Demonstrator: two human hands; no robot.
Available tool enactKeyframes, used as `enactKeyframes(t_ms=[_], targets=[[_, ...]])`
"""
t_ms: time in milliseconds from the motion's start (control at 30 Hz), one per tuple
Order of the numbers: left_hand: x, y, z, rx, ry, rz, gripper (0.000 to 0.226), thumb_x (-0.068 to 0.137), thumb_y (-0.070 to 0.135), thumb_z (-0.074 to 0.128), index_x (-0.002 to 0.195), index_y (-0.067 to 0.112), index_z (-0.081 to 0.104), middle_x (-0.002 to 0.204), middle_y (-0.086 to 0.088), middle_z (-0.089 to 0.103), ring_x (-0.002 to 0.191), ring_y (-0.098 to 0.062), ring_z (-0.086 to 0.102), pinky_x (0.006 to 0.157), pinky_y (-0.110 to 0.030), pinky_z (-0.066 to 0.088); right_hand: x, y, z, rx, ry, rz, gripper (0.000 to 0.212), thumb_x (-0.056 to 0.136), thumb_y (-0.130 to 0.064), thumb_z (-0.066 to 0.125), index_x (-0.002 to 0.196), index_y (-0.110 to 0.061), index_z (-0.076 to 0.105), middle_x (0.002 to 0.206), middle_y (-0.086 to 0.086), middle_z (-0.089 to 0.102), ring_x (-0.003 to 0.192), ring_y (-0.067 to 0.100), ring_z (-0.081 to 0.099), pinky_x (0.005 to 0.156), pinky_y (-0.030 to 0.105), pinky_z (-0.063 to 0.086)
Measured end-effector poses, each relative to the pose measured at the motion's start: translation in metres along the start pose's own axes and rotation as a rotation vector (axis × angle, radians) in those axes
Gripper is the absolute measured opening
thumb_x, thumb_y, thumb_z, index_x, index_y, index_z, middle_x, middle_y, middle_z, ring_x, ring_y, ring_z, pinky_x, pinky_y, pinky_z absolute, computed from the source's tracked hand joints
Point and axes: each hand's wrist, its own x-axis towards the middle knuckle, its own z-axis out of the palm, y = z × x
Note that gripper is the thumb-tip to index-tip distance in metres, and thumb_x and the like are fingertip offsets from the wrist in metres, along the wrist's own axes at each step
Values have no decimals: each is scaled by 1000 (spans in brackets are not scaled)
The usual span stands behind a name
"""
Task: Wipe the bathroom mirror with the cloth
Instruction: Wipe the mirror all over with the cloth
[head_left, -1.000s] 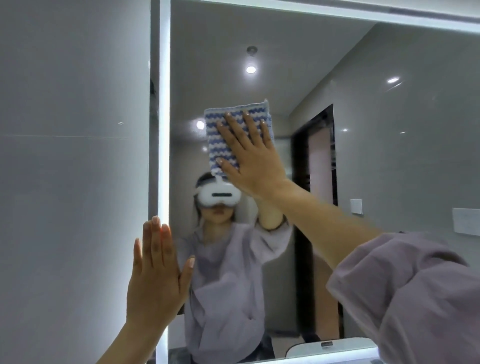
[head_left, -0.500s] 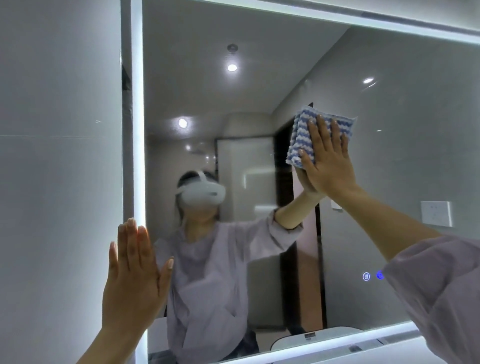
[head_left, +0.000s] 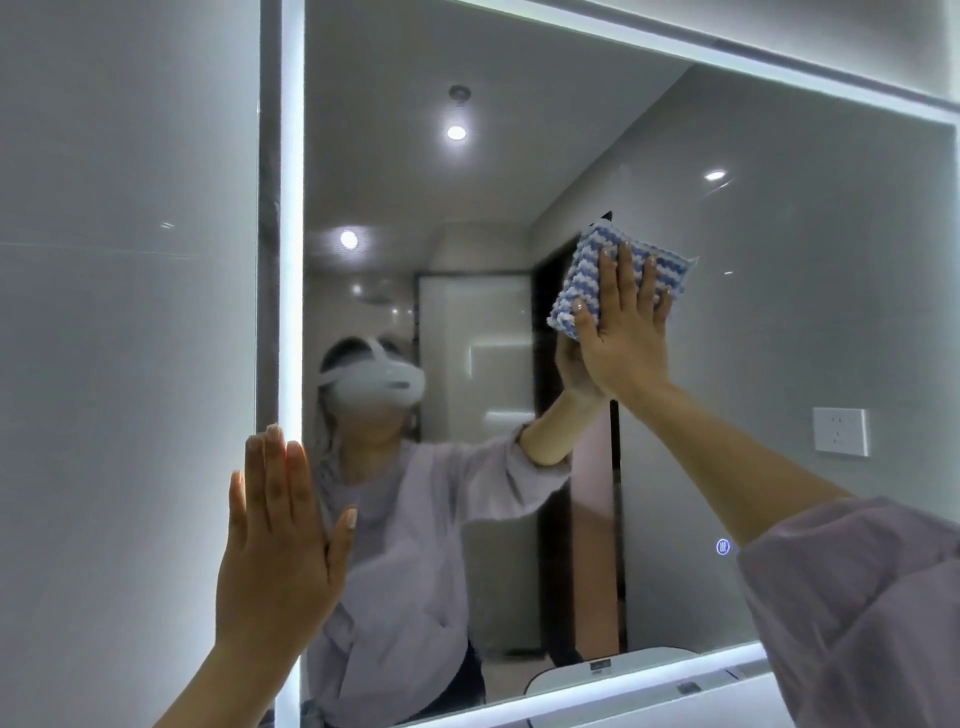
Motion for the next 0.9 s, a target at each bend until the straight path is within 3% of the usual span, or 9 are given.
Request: enactKeyframes(t_ms=[267, 400, 533, 667, 767, 900], targets=[[1, -2, 0, -23, -8, 18, 80, 96, 50, 24, 148, -11, 13, 158, -29, 6, 146, -44, 8, 113, -59, 24, -55, -100, 16, -20, -66, -245, 70, 97, -51, 23, 154, -18, -1, 162, 7, -6, 147, 33, -12, 118, 55, -4], [0, -1, -5, -4, -50, 29, 81, 96, 50, 24, 148, -10, 10, 157, -30, 5, 146, -45, 8, 111, -60, 22, -85, -124, 22, -19, -98, -372, 68, 97, -53, 22, 152, -22, -4, 162, 2, -7, 148, 27, -13, 119, 49, -7], [0, 1, -13, 71, -90, 19, 82, 93, 46, 31, 146, -15, 14, 155, -35, 8, 144, -49, 10, 109, -63, 24, -80, -115, 20, -13, -134, -405, 71, 98, -54, 31, 152, -23, -2, 162, 0, -8, 147, 23, -17, 119, 42, -13], [1, 5, -24, 152, -181, 0, 82, 92, 45, 31, 143, -18, 18, 151, -39, 10, 142, -53, 13, 108, -64, 24, -73, -98, 17, -49, -141, -480, 68, 98, -54, 34, 151, -27, 1, 161, -5, -3, 148, 22, -11, 120, 41, -11], [1, 11, -30, 228, -179, -4, 80, 92, 42, 33, 140, -21, 21, 149, -42, 14, 139, -56, 16, 108, -67, 25, -62, -67, 12, -53, -129, -504, 68, 98, -53, 34, 150, -29, -3, 158, -8, -8, 149, 23, -9, 120, 43, -8], [5, 23, -42, 227, -198, -40, 82, 91, 45, 29, 139, -21, 26, 148, -41, 21, 137, -56, 24, 109, -65, 25, -48, -11, 3, -59, -116, -448, 67, 99, -53, 32, 152, -28, 0, 162, -4, -1, 149, 24, -8, 120, 43, -8]])
